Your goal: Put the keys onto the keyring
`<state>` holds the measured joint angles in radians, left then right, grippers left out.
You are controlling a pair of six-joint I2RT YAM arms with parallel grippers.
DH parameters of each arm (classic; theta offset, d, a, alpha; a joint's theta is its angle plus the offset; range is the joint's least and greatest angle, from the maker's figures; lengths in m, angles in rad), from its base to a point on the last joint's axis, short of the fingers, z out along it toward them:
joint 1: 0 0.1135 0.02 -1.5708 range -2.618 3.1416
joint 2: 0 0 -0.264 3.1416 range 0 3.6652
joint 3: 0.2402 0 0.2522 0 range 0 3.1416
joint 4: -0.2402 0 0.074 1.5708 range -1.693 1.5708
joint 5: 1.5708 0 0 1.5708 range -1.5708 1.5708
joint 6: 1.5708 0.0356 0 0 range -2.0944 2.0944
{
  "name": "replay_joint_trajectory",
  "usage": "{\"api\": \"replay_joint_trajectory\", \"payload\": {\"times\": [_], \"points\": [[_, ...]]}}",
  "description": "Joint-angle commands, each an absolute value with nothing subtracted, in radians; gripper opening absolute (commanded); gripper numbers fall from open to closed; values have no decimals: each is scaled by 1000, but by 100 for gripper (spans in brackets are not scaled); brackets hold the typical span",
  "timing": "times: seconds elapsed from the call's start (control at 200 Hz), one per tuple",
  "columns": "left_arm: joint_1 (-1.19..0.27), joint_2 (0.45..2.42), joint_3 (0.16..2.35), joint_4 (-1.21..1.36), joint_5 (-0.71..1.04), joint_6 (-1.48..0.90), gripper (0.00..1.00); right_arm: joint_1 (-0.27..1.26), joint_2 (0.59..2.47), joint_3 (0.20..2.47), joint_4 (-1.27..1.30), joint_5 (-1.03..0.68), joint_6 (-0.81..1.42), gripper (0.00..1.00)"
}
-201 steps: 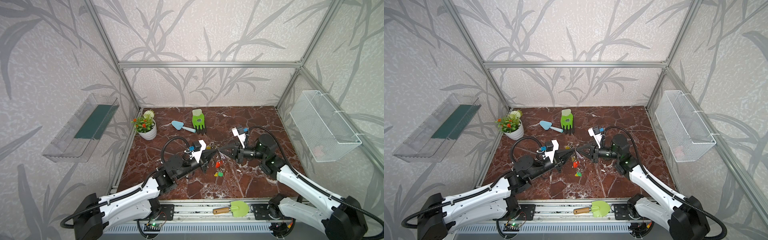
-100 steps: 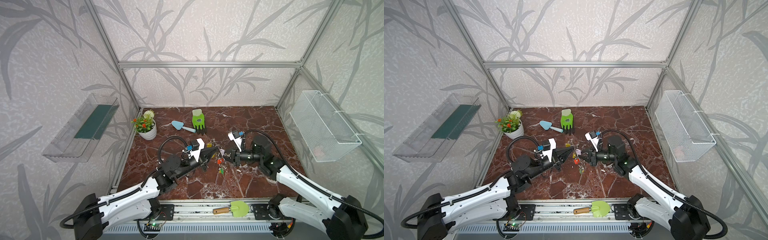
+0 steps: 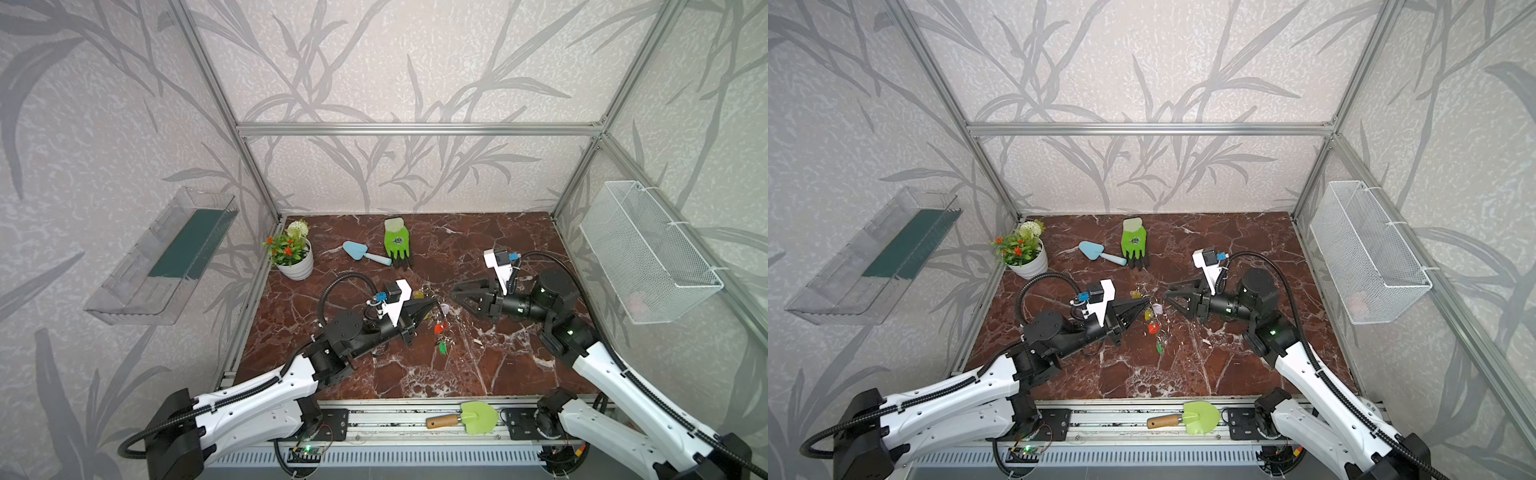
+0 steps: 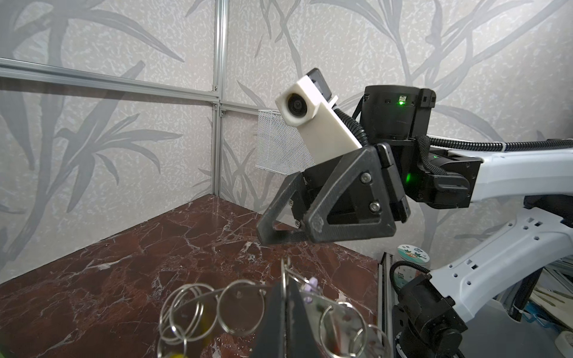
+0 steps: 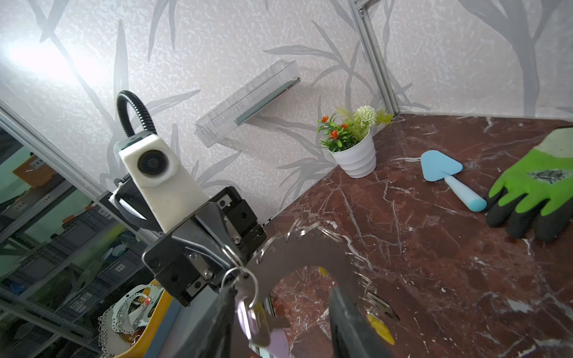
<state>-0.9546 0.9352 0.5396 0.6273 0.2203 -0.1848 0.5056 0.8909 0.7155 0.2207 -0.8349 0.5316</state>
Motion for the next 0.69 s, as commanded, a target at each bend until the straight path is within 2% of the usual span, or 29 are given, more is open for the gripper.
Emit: {"api": "replay_joint_trajectory", "payload": {"times": [0.0, 0.185, 0.28, 0.69], "points": [[-956, 936, 588, 675, 264, -213, 0, 536, 904, 740, 281, -899, 534, 55], [-955, 933, 579, 686, 275, -231, 0, 560, 940, 736, 291, -909, 524, 56], [-955, 927, 578, 677, 274, -227, 0, 569, 953, 739, 304, -925, 526, 54], [-948, 931, 584, 667, 281, -226, 0, 595, 989, 736, 322, -954, 525, 18]]}}
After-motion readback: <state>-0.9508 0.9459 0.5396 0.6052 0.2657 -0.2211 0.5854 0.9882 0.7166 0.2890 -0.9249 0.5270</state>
